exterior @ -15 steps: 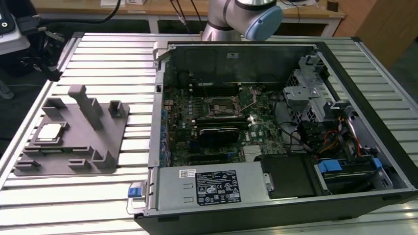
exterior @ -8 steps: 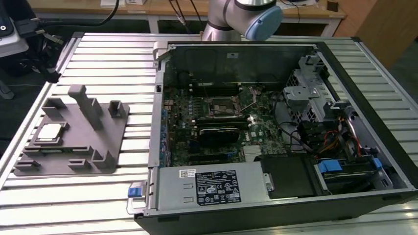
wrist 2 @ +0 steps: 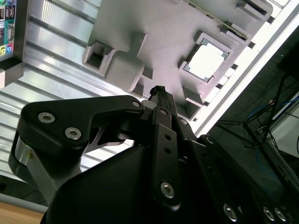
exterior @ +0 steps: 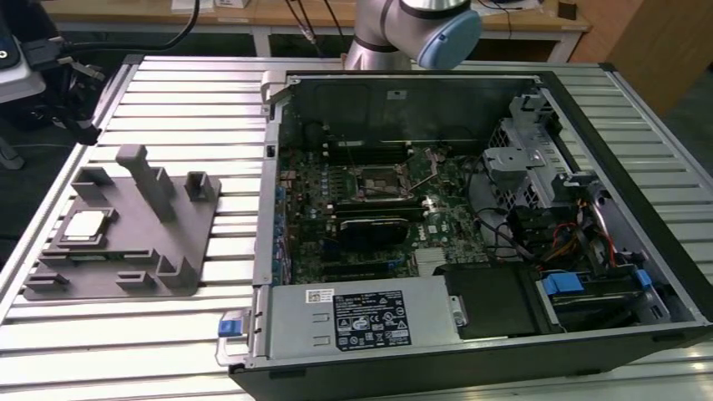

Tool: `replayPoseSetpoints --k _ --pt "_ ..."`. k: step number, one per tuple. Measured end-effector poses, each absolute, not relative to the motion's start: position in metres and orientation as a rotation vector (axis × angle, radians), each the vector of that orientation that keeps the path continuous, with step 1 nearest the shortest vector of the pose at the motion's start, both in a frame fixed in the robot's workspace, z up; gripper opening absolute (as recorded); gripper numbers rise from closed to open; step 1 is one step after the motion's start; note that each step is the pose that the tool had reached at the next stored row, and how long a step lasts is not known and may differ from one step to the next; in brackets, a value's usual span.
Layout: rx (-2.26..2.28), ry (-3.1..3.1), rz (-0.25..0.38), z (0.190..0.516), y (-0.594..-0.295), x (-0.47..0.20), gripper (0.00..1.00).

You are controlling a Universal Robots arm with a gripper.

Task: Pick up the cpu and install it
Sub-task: 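Reach for the cpu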

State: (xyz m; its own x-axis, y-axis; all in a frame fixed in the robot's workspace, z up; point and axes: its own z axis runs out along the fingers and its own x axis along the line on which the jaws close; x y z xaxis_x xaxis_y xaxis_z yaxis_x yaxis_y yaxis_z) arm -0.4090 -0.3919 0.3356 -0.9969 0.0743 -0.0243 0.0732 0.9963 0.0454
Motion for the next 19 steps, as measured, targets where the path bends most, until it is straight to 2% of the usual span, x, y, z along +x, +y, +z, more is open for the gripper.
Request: replayPoseSetpoints --k 19 --pt "0.104 3.113 0.078 0.325 -0.395 -0.423 0.11"
